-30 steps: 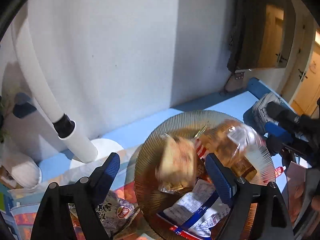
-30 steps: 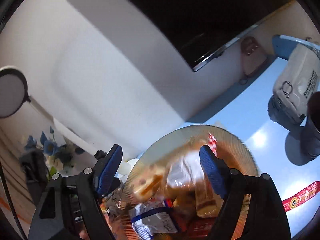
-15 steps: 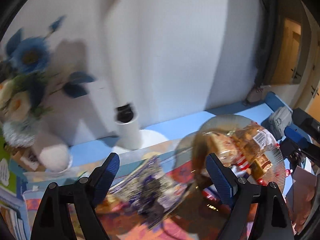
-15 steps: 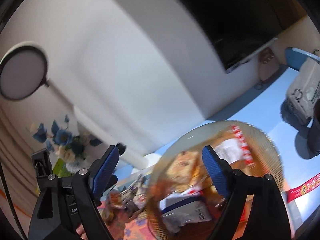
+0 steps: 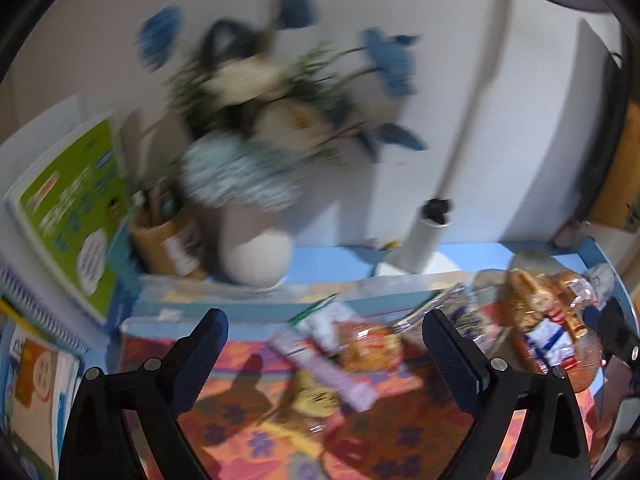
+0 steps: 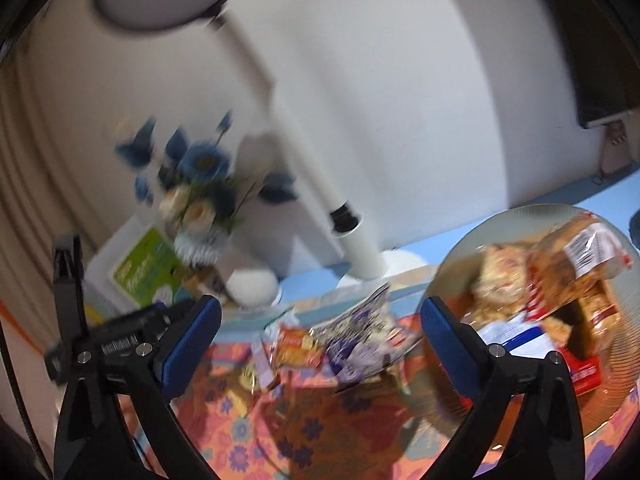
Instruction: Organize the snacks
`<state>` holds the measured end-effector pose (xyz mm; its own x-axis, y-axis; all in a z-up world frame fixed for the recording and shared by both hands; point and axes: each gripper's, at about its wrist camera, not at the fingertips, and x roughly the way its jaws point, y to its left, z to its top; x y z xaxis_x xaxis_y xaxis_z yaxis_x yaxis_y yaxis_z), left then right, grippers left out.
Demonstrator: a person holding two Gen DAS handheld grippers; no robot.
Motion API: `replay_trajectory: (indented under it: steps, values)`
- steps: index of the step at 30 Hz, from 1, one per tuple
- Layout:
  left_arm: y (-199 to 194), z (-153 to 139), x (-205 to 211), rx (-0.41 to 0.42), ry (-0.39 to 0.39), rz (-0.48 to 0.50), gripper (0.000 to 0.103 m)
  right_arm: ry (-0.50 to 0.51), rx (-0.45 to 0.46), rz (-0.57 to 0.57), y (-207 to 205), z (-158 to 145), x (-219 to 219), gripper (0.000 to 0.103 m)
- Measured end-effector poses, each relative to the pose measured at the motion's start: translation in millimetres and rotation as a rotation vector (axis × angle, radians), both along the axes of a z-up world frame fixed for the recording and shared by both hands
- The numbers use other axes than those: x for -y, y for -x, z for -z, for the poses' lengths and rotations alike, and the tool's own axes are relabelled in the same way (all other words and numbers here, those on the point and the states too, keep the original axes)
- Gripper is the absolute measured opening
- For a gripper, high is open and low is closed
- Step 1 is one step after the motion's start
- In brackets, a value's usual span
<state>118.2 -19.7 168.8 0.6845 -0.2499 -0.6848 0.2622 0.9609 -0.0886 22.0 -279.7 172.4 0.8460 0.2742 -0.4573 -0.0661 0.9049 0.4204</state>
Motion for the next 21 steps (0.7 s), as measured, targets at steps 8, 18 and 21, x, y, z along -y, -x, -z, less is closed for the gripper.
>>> replay_trajectory:
  steps: [8,18,21]
  values:
    - [7,73,-31,-0.097,-0.044,0.006,0.097,0.139,-0.119,-0.082,0,65,-40,0.101]
    - [11,150,-15,-0.212,-0.046,0.059,0.096,0.259,-0.251,0.029,-15,140,-40,0.101]
    - [8,161,-8,-0.207,-0.071,0.058,0.096,0.332,-0.274,0.084,-35,144,-41,0.101]
